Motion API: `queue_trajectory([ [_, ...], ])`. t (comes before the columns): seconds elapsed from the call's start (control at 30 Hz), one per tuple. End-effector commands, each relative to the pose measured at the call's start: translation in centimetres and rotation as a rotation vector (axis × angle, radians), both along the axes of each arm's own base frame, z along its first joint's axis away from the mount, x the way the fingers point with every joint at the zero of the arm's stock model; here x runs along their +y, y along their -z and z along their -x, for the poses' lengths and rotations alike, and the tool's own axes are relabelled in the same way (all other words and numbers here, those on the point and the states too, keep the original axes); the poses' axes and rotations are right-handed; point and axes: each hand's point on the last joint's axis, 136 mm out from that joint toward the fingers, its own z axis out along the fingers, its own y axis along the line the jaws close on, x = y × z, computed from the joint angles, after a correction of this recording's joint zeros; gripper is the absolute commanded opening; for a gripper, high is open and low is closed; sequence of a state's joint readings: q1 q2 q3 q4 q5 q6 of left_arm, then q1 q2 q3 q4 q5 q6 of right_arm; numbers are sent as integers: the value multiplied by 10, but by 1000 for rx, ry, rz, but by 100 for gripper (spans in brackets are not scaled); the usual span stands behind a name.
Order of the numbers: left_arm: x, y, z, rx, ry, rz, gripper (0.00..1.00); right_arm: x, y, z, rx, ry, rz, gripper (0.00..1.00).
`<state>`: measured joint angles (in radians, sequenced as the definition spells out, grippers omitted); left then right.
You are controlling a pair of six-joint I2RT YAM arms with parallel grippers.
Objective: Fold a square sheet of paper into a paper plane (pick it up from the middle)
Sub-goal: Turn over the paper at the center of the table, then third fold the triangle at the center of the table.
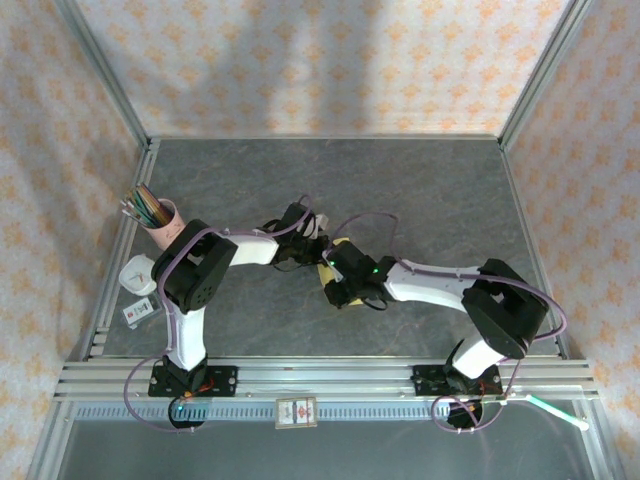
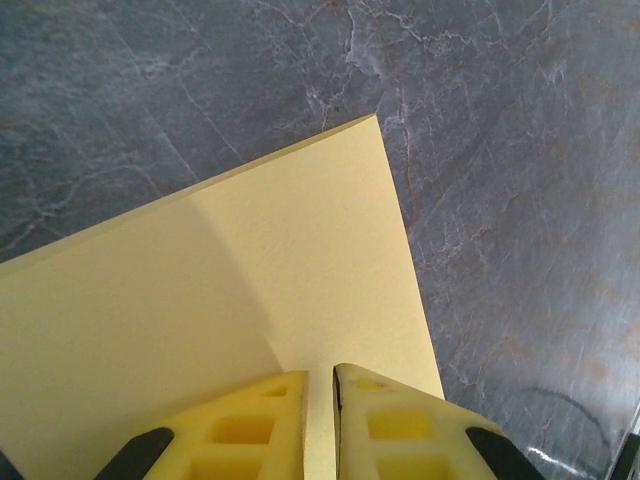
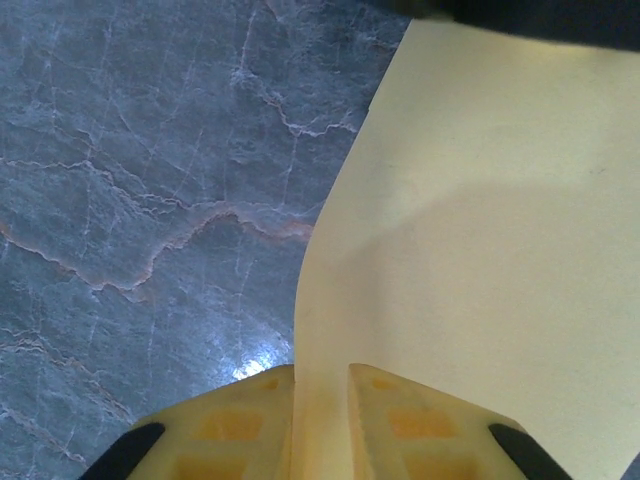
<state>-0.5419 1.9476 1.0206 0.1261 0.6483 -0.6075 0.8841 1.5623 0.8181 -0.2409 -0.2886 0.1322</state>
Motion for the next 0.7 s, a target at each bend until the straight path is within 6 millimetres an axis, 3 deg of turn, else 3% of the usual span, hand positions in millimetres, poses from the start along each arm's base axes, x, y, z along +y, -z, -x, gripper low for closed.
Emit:
queue_trajectory([
  [0.0,8,21,7,32,17,-72,17,3,-11,-5,-23,-14,-40,21],
  [0.47,9,25,7,38,19,-84,16,0,-17,-10,-11,-18,-90,24],
  [0.67,9,27,8,40,21,-88,16,-1,-16,-13,-10,-9,-96,17],
])
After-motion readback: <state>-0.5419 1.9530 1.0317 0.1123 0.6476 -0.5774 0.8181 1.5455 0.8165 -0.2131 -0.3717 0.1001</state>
